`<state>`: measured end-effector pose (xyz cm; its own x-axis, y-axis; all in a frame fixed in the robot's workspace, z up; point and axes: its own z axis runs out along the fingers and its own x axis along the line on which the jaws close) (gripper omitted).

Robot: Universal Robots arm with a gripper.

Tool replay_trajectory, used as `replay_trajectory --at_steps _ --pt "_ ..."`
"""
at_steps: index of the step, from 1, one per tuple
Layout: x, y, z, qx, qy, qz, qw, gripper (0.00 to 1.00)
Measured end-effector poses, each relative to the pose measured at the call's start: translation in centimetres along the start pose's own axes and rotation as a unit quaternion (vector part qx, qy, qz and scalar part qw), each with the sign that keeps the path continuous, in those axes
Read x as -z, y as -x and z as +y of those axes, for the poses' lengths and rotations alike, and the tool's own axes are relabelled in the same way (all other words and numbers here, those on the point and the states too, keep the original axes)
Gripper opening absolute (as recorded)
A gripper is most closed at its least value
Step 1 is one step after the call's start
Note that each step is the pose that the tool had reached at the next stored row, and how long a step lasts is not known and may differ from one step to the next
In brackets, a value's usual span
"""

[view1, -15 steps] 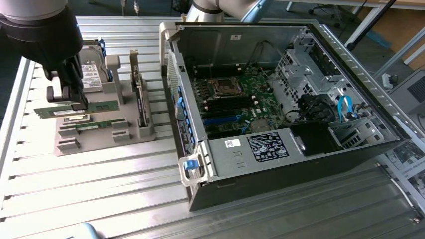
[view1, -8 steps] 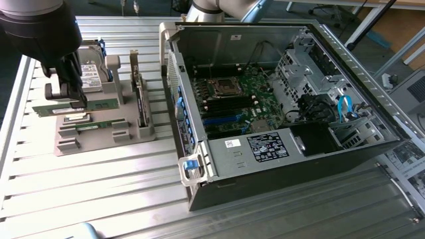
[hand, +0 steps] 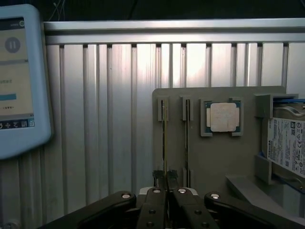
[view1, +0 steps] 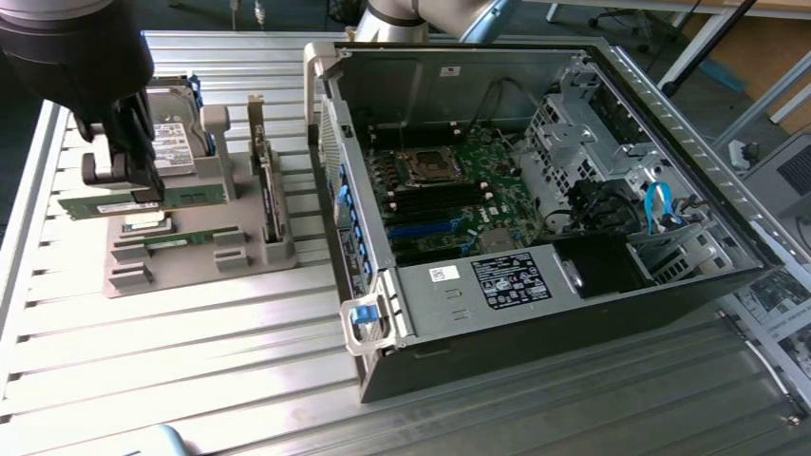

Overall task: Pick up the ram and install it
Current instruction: 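Pick up the ram and move it above insertion slot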

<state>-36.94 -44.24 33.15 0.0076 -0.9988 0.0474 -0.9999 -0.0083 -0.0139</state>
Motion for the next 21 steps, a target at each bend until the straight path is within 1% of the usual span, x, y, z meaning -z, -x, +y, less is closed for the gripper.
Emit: replay_trajectory --at_steps 21 --pt "1.54 -0.1 -0.02 0.0 0.0001 0.0 1.0 0.12"
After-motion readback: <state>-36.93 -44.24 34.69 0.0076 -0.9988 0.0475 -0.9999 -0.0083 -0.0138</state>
